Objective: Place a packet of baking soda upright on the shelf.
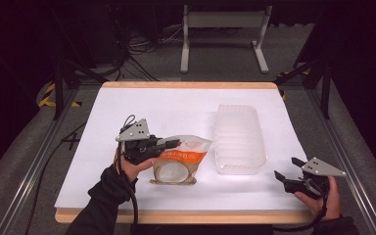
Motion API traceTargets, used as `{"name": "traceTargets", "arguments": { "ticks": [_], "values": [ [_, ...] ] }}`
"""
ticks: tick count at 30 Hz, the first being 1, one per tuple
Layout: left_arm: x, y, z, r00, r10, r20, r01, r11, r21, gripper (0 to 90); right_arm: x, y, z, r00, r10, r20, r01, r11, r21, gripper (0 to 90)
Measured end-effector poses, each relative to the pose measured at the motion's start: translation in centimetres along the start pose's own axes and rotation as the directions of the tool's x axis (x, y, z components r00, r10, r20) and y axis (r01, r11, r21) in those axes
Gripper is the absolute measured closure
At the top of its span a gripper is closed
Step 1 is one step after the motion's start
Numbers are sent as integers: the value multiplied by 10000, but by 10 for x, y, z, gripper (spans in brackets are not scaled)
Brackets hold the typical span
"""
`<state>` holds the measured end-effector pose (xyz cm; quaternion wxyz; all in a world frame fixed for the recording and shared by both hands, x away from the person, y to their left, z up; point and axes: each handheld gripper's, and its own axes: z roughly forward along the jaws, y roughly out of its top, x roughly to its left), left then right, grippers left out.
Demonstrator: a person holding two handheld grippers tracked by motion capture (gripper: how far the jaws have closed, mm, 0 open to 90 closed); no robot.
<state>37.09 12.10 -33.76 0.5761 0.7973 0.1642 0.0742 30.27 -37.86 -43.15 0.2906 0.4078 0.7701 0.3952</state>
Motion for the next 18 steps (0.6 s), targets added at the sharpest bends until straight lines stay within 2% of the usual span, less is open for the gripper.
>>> {"name": "traceTargets", "arguments": {
  "ticks": [5, 8, 12, 16, 17, 18],
  "values": [
    [-2, 5, 3, 10000, 45, -71, -45, 9999, -92, 898, 0, 0, 0, 10000, 8, 23, -8, 10000, -16, 202],
    [-2, 8, 5, 9996, 215, -157, -217, 9997, -97, 898, 0, 0, 0, 10000, 15, 21, -15, 10000, -12, 200],
    [3, 10, 8, 9999, -25, -169, 20, 9995, -300, 898, 0, 0, 0, 10000, 3, 25, -3, 10000, -2, 200],
    [5, 13, 13, 9998, -61, -209, 53, 9993, -378, 898, -1, 0, 0, 10000, 26, 41, -27, 10000, 9, 200],
    [6, 14, 14, 9997, 77, -240, -86, 9993, -376, 898, -1, 0, 1, 10000, 27, 40, -27, 10000, 4, 200],
    [6, 15, 16, 9998, -11, -173, 3, 9990, -440, 898, -1, 0, 1, 10000, 31, 41, -31, 10000, 5, 200]
  ]
}}
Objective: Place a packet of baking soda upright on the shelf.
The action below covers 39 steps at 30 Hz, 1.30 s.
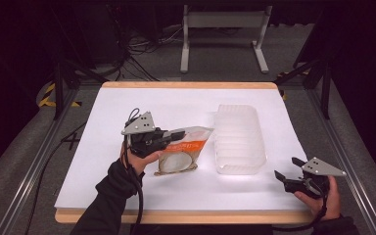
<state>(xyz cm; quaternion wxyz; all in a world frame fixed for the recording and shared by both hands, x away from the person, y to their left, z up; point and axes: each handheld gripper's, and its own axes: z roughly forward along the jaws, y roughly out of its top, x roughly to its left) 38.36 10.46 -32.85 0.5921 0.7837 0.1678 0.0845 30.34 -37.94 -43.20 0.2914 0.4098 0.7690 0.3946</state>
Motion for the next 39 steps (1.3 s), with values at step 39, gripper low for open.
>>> {"name": "traceTargets", "arguments": {
  "ticks": [39],
  "values": [
    [-13, 85, 89, 9906, 514, 1271, -364, 9924, -1179, 898, -2, -1, -1, 9999, 119, -61, -120, 9999, -95, 198]
  ]
}}
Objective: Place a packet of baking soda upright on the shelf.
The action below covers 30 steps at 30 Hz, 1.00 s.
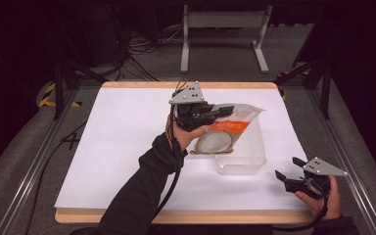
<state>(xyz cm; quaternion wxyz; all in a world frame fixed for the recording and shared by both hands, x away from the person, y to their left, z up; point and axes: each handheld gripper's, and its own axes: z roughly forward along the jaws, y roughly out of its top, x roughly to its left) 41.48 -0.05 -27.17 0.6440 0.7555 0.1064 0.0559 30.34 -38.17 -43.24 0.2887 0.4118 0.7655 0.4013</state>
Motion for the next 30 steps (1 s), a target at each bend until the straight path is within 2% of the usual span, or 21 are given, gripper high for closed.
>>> {"name": "traceTargets", "arguments": {
  "ticks": [7, 13, 20, 23, 30],
  "values": [
    [-9, 4, 22, 9988, 69, 479, -63, 9999, -113, 898, 0, 0, 0, 10000, -20, -8, 20, 10000, 46, 198],
    [-12, -1, 43, 9964, -147, 833, 160, 9998, -141, 898, -1, -1, 0, 10000, 9, 13, -9, 10000, 30, 198],
    [-18, -5, 60, 9937, -219, 1101, 246, 9994, -229, 898, 0, -1, 0, 10000, -10, -5, 10, 10000, 38, 198],
    [-19, -6, 65, 9922, -311, 1208, 355, 9988, -342, 898, 0, -1, 0, 10000, -8, -3, 8, 10000, 33, 198],
    [-24, 0, 66, 9904, -210, 1365, 276, 9985, -467, 898, -1, -1, 1, 10000, -10, -10, 11, 10000, 46, 198]
  ]
}}
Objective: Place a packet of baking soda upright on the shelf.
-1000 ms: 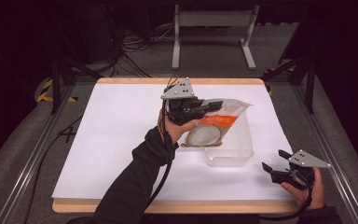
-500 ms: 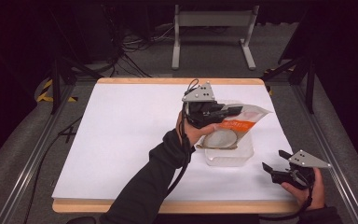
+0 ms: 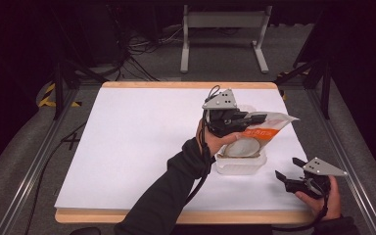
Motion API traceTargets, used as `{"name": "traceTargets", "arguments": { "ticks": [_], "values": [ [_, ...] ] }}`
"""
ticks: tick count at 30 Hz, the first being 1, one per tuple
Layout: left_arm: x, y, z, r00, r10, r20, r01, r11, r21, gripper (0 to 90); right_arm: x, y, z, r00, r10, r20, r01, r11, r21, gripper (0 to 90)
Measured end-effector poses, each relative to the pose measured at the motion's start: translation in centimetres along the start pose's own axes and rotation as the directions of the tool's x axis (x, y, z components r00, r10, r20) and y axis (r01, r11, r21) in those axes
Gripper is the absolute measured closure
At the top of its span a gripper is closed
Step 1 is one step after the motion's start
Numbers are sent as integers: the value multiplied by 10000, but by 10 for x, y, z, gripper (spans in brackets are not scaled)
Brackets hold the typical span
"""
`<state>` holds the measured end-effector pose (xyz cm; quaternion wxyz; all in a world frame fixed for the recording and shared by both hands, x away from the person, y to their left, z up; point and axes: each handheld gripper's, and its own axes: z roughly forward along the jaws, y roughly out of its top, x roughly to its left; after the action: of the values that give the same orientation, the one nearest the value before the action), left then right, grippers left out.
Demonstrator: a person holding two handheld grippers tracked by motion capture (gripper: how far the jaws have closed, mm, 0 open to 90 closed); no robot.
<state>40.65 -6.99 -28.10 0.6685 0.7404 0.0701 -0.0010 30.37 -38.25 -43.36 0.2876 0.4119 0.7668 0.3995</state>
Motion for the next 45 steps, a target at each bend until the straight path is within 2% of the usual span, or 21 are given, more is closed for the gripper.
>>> {"name": "traceTargets", "arguments": {
  "ticks": [5, 8, 11, 20, 22, 23, 27, 29, 31, 33, 37, 42, 43, 44, 45],
  "values": [
    [-2, 0, 0, 10000, 5, 56, -5, 10000, -100, 899, 0, 0, 0, 10000, -13, -6, 13, 10000, 4, 198],
    [-2, -2, 3, 10000, 20, 88, -20, 10000, 74, 898, 1, 0, 1, 10000, 18, -22, -18, 10000, 53, 198],
    [-1, -9, 7, 9999, -118, 108, 117, 9998, 171, 898, 1, 0, 1, 10000, -37, -23, 37, 10000, 58, 198],
    [8, -47, 11, 9954, -917, 264, 909, 9954, 311, 898, 0, 0, 0, 10000, 3, -7, -3, 10000, 26, 198],
    [10, -54, 7, 9923, -1105, 566, 1108, 9938, -13, 897, 1, 0, 0, 10000, -5, -9, 5, 10000, 22, 198],
    [10, -54, 5, 9917, -1142, 590, 1149, 9933, -83, 897, 1, 0, 0, 10000, -14, -7, 14, 10000, 22, 198],
    [4, -53, 0, 9965, -612, 568, 599, 9979, 245, 897, 2, 1, 1, 10000, -17, -24, 17, 10000, 31, 198],
    [3, -53, -3, 9973, -555, 482, 540, 9981, 312, 897, 2, 1, 0, 10000, -26, -9, 26, 10000, 32, 198],
    [5, -53, -4, 9970, -676, 383, 667, 9974, 256, 897, 1, 1, 0, 10000, -19, 2, 19, 10000, 24, 198],
    [6, -51, -3, 9975, -631, 329, 622, 9977, 285, 898, 1, 1, 0, 10000, -17, 6, 17, 10000, 15, 198],
    [3, -37, 10, 9987, -287, 429, 267, 9986, 462, 897, 2, 2, 0, 10000, -46, 5, 46, 10000, 14, 198],
    [6, -31, 23, 9970, -456, 620, 456, 9990, 3, 898, 1, 1, 0, 10000, -45, -24, 45, 10000, 28, 198],
    [8, -32, 25, 9973, -471, 565, 490, 9983, -316, 898, 1, 0, 0, 10000, -39, -45, 39, 10000, 19, 198],
    [8, -32, 25, 9973, -471, 565, 490, 9983, -316, 898, 1, 0, 0, 10000, -39, -45, 39, 10000, 19, 198],
    [10, -34, 25, 9958, -586, 707, 625, 9966, -545, 898, 1, 0, 0, 10000, -32, -40, 32, 10000, 9, 198]
  ]
}}
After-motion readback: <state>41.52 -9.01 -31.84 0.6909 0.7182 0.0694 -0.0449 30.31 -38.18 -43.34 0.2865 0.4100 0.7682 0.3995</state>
